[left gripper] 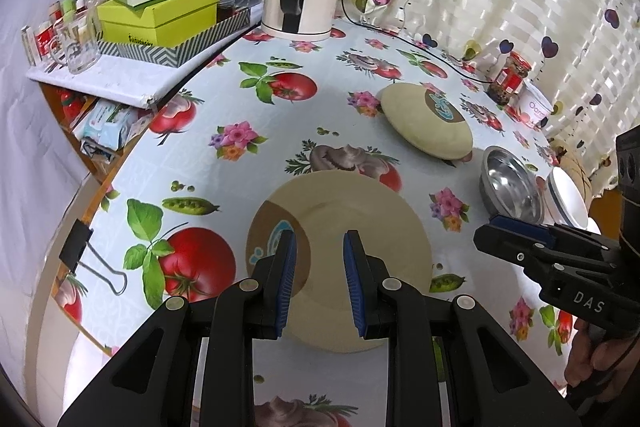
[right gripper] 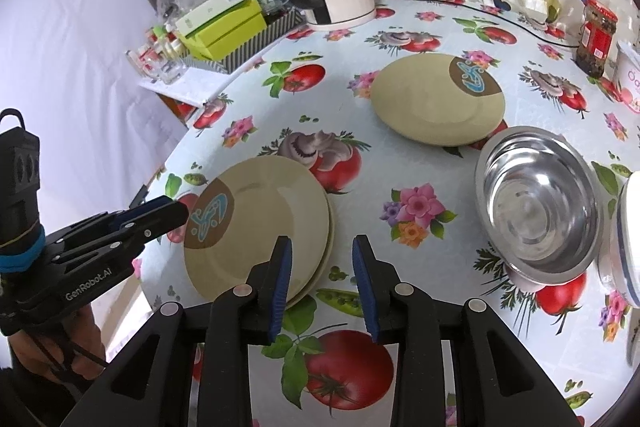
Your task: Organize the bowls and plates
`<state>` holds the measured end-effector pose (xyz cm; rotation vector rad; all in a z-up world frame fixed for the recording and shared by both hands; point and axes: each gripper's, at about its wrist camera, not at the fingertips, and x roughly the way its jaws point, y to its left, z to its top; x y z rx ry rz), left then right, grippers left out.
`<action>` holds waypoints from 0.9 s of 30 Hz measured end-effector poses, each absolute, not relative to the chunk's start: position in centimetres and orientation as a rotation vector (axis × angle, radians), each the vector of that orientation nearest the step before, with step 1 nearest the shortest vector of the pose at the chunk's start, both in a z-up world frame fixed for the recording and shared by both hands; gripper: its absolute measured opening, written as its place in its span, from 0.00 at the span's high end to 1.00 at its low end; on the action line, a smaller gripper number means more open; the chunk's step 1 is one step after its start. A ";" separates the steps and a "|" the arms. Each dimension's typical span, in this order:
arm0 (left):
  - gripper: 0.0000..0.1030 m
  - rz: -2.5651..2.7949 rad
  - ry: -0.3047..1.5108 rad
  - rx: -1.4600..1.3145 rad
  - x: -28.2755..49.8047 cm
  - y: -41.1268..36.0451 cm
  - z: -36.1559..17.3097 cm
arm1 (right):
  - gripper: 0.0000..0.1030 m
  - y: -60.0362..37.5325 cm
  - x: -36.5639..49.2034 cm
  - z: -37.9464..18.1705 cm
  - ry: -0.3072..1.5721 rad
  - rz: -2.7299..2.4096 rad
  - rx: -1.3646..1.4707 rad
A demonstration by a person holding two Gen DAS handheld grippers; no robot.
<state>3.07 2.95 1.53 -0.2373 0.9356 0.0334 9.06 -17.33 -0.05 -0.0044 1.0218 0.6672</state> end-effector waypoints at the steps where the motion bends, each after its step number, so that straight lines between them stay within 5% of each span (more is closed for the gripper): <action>1: 0.76 0.032 0.935 -0.235 3.2 2.9 1.6 | 0.70 -17.4 9.2 0.0 1.020 0.665 -0.003; 27: 0.76 -0.019 0.935 -0.239 6.7 1.1 2.5 | 0.65 -19.2 11.6 1.6 0.991 0.653 0.000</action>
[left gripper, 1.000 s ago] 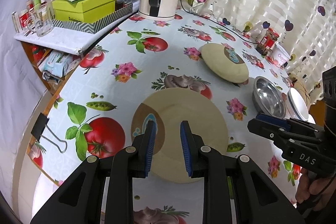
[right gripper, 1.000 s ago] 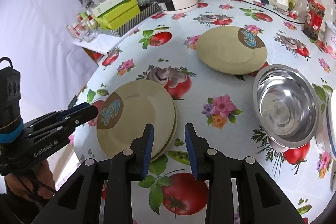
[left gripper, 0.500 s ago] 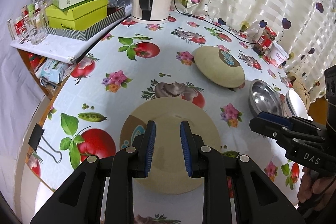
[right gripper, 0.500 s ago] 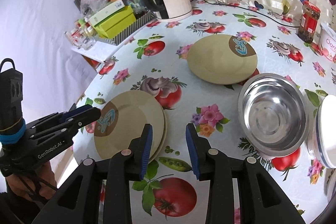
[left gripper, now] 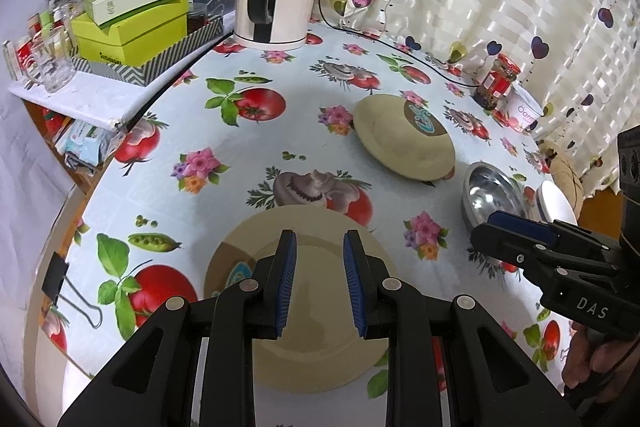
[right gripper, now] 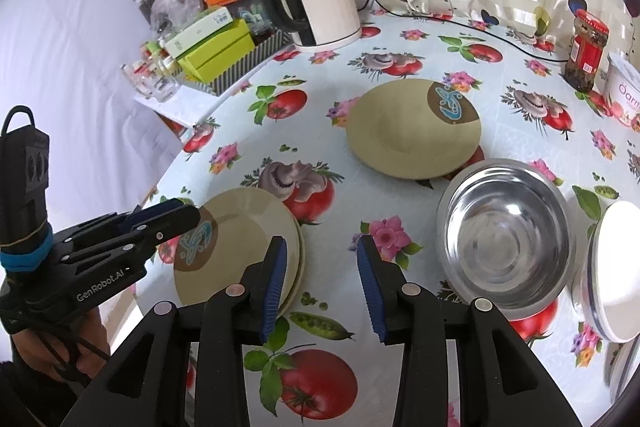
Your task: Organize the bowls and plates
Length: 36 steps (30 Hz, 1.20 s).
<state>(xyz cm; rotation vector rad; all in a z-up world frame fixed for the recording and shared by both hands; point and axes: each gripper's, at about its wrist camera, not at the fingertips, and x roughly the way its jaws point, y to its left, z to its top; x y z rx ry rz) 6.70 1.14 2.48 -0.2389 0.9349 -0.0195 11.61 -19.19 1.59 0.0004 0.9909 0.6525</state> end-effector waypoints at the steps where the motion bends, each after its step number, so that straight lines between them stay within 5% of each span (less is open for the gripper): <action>1: 0.76 -0.023 0.934 -0.239 6.9 1.1 2.5 | 0.65 -19.3 11.8 1.7 0.989 0.650 0.000; 36: 0.76 -0.101 0.987 -0.292 18.2 -1.8 0.9 | 0.64 -23.3 22.5 1.1 1.013 0.541 0.048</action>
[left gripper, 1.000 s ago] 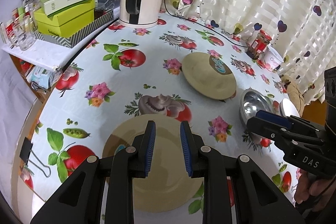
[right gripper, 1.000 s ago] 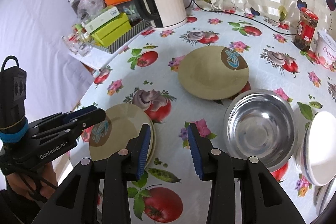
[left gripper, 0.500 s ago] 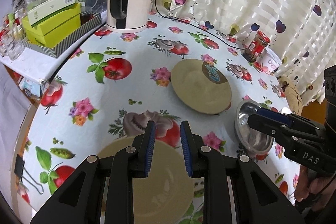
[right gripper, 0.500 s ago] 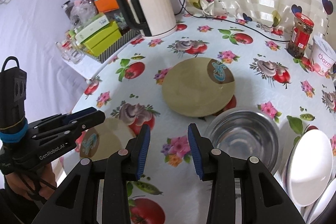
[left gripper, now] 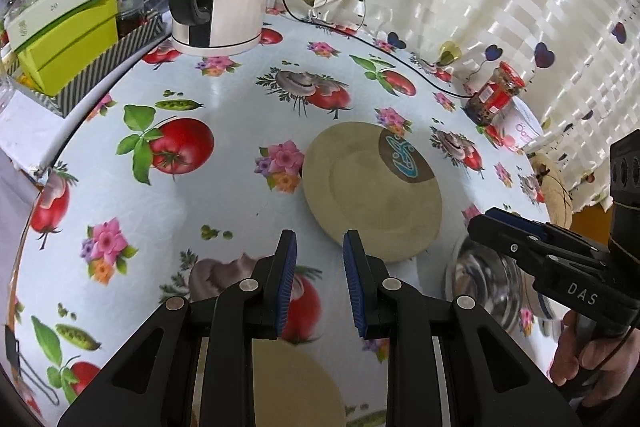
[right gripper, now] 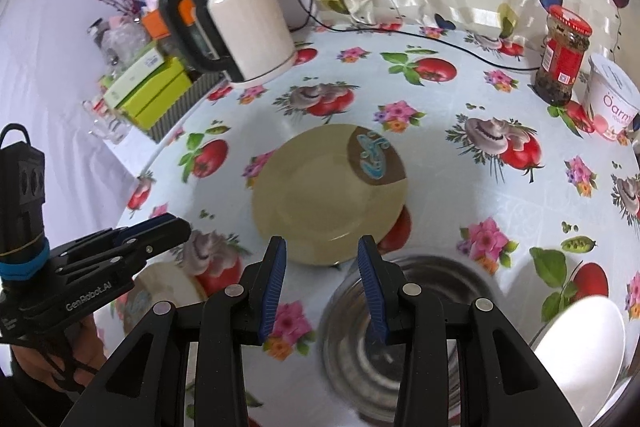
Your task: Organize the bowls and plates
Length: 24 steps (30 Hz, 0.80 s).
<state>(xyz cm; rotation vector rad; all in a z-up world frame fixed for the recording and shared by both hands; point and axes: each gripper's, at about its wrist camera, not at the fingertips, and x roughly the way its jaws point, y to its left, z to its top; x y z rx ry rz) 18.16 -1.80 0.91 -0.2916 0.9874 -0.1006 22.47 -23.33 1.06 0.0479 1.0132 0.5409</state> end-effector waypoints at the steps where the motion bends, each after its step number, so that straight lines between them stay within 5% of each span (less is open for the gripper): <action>1: 0.76 -0.097 0.991 -0.293 18.6 -1.8 0.7 | 0.64 -23.4 22.8 0.9 1.018 0.536 0.049; 24: 0.75 -0.072 1.106 -0.387 24.3 -1.9 -4.1 | 0.59 -23.8 30.1 -3.5 1.139 0.449 0.071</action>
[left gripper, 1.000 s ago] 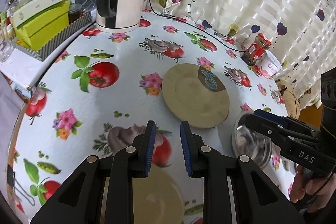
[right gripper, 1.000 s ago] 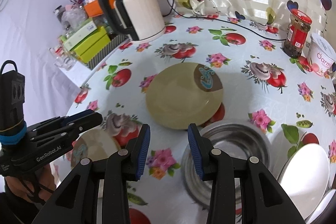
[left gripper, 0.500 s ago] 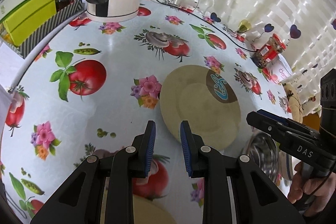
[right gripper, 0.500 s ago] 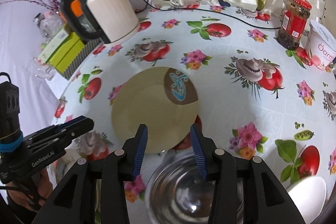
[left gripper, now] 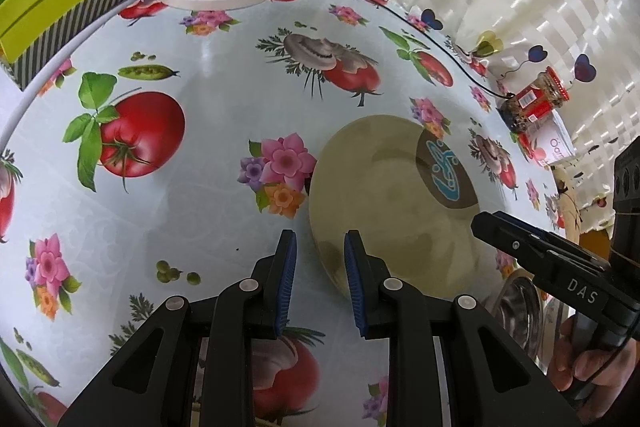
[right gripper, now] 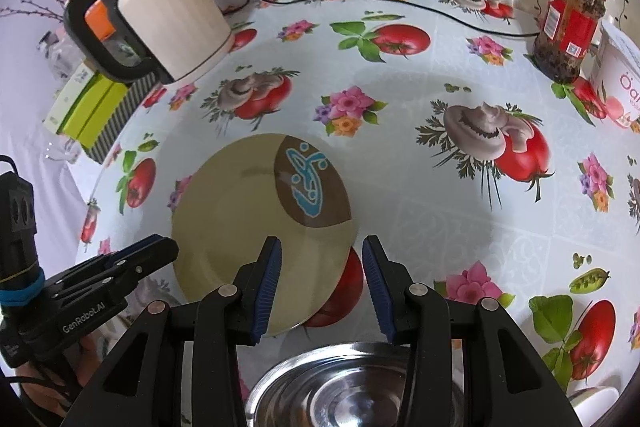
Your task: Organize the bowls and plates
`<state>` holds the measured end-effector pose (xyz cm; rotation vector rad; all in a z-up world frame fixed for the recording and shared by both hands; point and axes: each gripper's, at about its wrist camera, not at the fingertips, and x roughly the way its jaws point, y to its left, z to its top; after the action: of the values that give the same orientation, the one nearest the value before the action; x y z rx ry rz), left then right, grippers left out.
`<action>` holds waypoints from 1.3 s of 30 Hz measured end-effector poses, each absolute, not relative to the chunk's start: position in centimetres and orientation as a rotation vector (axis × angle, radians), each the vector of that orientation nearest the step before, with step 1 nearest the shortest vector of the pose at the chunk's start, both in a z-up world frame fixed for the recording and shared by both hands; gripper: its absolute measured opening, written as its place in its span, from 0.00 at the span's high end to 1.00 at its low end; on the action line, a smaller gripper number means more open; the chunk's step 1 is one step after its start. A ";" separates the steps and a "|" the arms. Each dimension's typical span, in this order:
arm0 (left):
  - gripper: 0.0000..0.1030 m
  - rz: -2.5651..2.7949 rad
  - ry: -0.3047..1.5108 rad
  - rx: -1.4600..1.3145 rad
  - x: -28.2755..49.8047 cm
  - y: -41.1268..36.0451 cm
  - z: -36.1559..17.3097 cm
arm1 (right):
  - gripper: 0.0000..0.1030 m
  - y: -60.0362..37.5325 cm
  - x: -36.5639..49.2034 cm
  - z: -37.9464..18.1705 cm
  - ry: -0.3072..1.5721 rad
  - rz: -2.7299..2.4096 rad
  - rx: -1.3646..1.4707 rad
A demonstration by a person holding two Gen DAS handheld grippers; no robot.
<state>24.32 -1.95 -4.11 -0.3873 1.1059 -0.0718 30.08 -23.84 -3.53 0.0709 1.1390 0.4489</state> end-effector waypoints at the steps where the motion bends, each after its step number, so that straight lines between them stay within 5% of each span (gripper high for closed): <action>1: 0.75 -0.073 1.110 -0.391 24.4 -2.0 -4.3 | 0.59 -23.8 30.2 -3.7 1.143 0.448 0.070; 9: 0.76 -0.087 1.116 -0.401 24.8 -2.4 -4.7 | 0.60 -23.4 30.8 -4.7 1.176 0.446 0.069; 17: 0.76 -0.092 1.116 -0.393 24.9 -2.7 -4.7 | 0.73 -23.1 30.8 -5.0 1.180 0.451 0.068; 39: 0.76 -0.085 1.060 -0.388 23.7 -1.6 -3.7 | 0.73 -22.3 30.1 -4.7 1.163 0.464 0.058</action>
<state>23.74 -1.63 -3.74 -0.3877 1.0604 -0.0847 30.13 -22.25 -4.66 0.0576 1.1629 0.4642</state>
